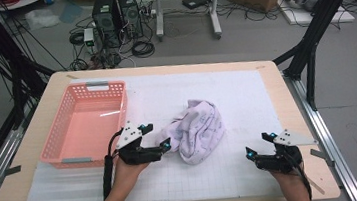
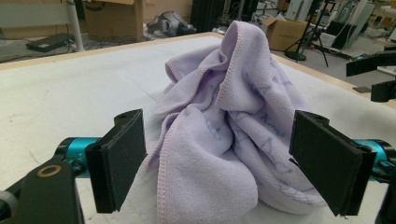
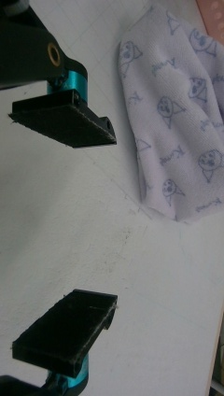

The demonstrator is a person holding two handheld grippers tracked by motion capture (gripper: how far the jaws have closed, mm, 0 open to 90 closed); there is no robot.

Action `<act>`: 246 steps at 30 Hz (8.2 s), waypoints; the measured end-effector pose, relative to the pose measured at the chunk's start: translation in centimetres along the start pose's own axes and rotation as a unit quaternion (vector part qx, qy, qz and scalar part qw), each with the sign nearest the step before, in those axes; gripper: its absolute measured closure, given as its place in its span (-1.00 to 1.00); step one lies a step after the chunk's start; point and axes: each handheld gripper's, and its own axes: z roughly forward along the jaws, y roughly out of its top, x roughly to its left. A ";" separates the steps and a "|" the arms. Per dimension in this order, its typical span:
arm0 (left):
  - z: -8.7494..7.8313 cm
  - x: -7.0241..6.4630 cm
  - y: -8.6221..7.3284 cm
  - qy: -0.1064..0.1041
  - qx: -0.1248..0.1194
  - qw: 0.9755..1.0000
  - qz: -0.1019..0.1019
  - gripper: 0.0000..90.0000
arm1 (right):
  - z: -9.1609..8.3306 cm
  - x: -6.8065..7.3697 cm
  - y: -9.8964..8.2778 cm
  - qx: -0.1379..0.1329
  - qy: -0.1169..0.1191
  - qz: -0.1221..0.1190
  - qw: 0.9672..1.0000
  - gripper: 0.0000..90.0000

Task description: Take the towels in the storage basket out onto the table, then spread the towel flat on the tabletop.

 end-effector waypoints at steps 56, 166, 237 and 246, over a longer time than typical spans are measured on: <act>-1.0 0.3 -2.0 -0.006 0.030 1.000 0.003 -0.24 | 5.4 0.3 1.7 0.042 0.021 0.040 0.998 -0.25; 3.3 -2.9 -2.5 -0.121 0.192 0.974 0.027 0.27 | 4.0 4.1 0.2 0.106 0.148 -0.052 0.982 -0.10; 4.2 1.5 -1.0 0.008 0.167 0.986 0.005 -0.10 | 8.5 1.5 3.0 0.079 0.093 -0.001 0.992 0.06; 5.0 0.8 -1.4 0.000 0.174 0.985 0.023 0.70 | 10.7 2.3 3.0 0.079 0.133 0.033 0.987 0.77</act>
